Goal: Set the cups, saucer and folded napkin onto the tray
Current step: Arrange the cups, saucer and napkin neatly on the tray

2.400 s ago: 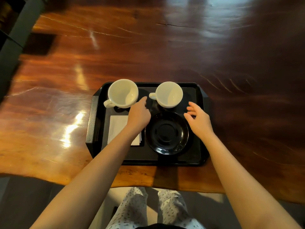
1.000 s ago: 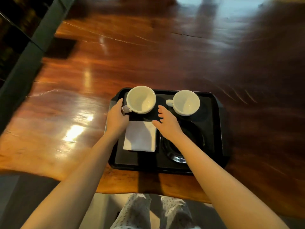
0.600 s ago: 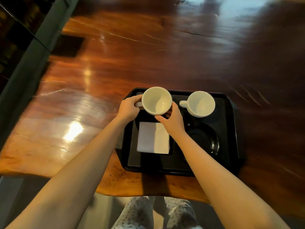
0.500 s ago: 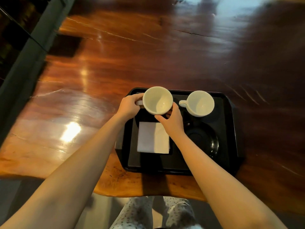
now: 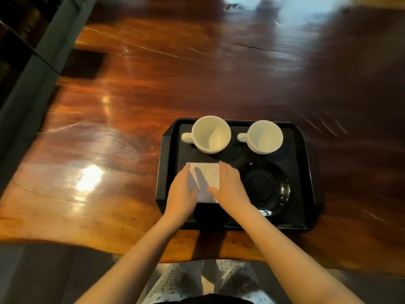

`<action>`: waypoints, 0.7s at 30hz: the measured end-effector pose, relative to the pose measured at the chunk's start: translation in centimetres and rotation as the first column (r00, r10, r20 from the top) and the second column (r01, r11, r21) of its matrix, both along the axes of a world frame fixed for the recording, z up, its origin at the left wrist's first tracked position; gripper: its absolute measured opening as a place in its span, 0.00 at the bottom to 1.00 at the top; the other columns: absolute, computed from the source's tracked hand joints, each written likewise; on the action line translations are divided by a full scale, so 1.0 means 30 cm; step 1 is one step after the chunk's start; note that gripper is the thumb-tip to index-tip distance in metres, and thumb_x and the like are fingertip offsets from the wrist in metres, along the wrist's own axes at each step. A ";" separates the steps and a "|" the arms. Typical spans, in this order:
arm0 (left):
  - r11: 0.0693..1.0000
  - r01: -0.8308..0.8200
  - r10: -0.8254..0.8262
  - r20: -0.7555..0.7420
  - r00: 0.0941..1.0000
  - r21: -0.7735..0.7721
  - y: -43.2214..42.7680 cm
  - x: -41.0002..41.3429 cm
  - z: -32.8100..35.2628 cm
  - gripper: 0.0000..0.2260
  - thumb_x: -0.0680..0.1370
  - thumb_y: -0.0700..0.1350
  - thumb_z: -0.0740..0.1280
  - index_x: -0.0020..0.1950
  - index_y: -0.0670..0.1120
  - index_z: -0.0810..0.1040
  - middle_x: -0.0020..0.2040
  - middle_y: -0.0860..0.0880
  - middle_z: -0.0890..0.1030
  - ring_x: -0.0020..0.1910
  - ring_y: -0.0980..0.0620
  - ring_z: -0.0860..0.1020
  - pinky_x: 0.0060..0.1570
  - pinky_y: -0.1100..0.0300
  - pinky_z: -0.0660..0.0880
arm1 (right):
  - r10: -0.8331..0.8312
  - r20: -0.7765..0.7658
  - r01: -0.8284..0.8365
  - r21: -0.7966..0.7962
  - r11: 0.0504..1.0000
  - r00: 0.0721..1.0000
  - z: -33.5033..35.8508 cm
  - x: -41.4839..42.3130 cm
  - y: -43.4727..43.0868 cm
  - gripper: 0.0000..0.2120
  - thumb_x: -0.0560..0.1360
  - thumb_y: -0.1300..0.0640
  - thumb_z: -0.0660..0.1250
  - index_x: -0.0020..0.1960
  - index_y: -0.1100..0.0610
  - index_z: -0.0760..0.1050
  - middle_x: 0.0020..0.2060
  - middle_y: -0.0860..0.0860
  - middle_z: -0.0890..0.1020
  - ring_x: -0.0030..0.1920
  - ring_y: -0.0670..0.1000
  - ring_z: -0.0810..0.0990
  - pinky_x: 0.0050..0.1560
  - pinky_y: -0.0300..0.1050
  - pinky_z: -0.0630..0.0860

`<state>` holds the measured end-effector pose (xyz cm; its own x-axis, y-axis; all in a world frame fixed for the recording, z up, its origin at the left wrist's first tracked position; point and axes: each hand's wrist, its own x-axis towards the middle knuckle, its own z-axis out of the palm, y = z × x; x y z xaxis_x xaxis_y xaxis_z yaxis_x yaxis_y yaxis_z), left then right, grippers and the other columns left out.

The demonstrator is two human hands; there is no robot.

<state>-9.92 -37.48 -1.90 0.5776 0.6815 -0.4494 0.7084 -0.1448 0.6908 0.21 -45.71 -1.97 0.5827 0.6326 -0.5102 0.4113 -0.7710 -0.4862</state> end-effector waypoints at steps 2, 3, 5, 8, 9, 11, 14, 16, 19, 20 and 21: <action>0.997 -0.071 0.072 -0.022 0.997 0.013 -0.028 -0.001 -0.019 0.27 0.78 0.36 0.62 0.76 0.47 0.58 0.76 0.48 0.62 0.75 0.50 0.61 0.72 0.55 0.59 | 0.010 0.036 -0.008 -0.045 0.999 0.999 -0.021 -0.022 0.005 0.38 0.75 0.58 0.68 0.77 0.57 0.48 0.76 0.52 0.55 0.75 0.52 0.53 0.71 0.47 0.63; 0.995 -0.094 0.094 -0.016 0.995 0.020 -0.032 0.001 -0.022 0.27 0.79 0.37 0.62 0.76 0.47 0.58 0.76 0.48 0.63 0.74 0.50 0.61 0.72 0.55 0.59 | 0.013 0.059 -0.009 -0.056 0.998 0.998 -0.030 -0.028 0.004 0.39 0.75 0.58 0.68 0.77 0.57 0.48 0.76 0.52 0.54 0.75 0.53 0.54 0.71 0.47 0.64; 0.993 -0.111 0.111 -0.005 0.994 0.031 -0.037 -0.001 -0.026 0.26 0.79 0.37 0.61 0.76 0.48 0.58 0.75 0.49 0.64 0.74 0.52 0.62 0.70 0.59 0.60 | 0.026 0.093 -0.020 -0.064 0.998 0.995 -0.046 -0.037 -0.005 0.39 0.75 0.58 0.68 0.77 0.58 0.47 0.76 0.52 0.54 0.75 0.53 0.54 0.70 0.48 0.64; 0.990 -0.138 0.138 0.017 0.990 0.001 -0.052 -0.011 -0.031 0.24 0.80 0.38 0.59 0.75 0.49 0.59 0.74 0.51 0.65 0.65 0.64 0.62 0.58 0.75 0.58 | 0.031 0.109 -0.024 -0.062 0.998 0.994 -0.055 -0.049 -0.019 0.39 0.75 0.59 0.68 0.76 0.57 0.47 0.76 0.52 0.54 0.75 0.53 0.54 0.70 0.49 0.66; 0.990 -0.139 0.139 0.025 0.990 -0.001 -0.058 -0.016 -0.030 0.23 0.80 0.38 0.58 0.75 0.49 0.60 0.73 0.51 0.66 0.61 0.66 0.61 0.56 0.75 0.57 | 0.027 0.111 -0.020 -0.061 0.998 0.993 -0.057 -0.051 -0.023 0.39 0.74 0.59 0.68 0.76 0.57 0.48 0.76 0.52 0.54 0.75 0.53 0.54 0.69 0.49 0.67; 0.992 -0.125 0.125 0.041 0.991 0.002 -0.068 -0.027 -0.027 0.22 0.81 0.38 0.58 0.74 0.49 0.61 0.73 0.51 0.67 0.61 0.66 0.60 0.57 0.72 0.56 | 0.020 0.110 -0.014 -0.052 0.999 0.994 -0.061 -0.054 -0.032 0.38 0.74 0.58 0.68 0.76 0.57 0.48 0.75 0.52 0.55 0.74 0.53 0.55 0.69 0.48 0.68; 0.996 -0.087 0.086 0.037 0.996 0.028 -0.074 -0.040 -0.028 0.23 0.80 0.37 0.58 0.75 0.48 0.60 0.74 0.50 0.66 0.68 0.60 0.63 0.61 0.68 0.56 | 0.017 0.114 -0.013 -0.038 0.999 0.993 -0.057 -0.061 -0.043 0.38 0.75 0.57 0.68 0.76 0.57 0.49 0.75 0.52 0.55 0.74 0.52 0.55 0.68 0.48 0.67; 0.997 -0.068 0.067 0.019 0.998 0.037 -0.073 -0.042 -0.027 0.24 0.80 0.37 0.59 0.75 0.47 0.60 0.75 0.49 0.64 0.73 0.54 0.63 0.68 0.63 0.57 | 0.032 0.109 -0.027 -0.045 0.999 0.994 -0.047 -0.066 -0.047 0.38 0.75 0.57 0.67 0.76 0.57 0.48 0.76 0.52 0.53 0.75 0.53 0.54 0.69 0.47 0.66; 0.998 -0.042 0.043 -0.024 0.999 0.039 -0.064 -0.041 -0.022 0.26 0.78 0.35 0.61 0.75 0.46 0.59 0.76 0.47 0.63 0.75 0.49 0.60 0.72 0.55 0.58 | 0.040 0.067 -0.037 -0.044 0.998 0.997 -0.020 -0.066 -0.053 0.36 0.77 0.57 0.65 0.77 0.57 0.48 0.77 0.53 0.51 0.77 0.53 0.51 0.72 0.48 0.62; 0.999 -0.022 0.024 -0.041 0.999 0.044 -0.057 -0.043 -0.015 0.26 0.78 0.35 0.61 0.75 0.46 0.59 0.76 0.47 0.62 0.75 0.49 0.60 0.73 0.54 0.58 | 0.034 0.051 -0.032 -0.039 0.999 0.998 -0.006 -0.063 -0.058 0.35 0.77 0.57 0.65 0.77 0.57 0.48 0.77 0.53 0.51 0.77 0.53 0.50 0.72 0.48 0.61; 0.998 0.008 -0.005 -0.055 0.998 0.056 -0.046 -0.042 -0.004 0.26 0.78 0.35 0.61 0.75 0.45 0.60 0.76 0.47 0.62 0.76 0.49 0.59 0.73 0.54 0.58 | 0.023 0.032 -0.022 -0.027 0.999 0.999 0.012 -0.055 -0.063 0.34 0.77 0.56 0.64 0.77 0.57 0.49 0.77 0.52 0.51 0.77 0.53 0.51 0.72 0.48 0.60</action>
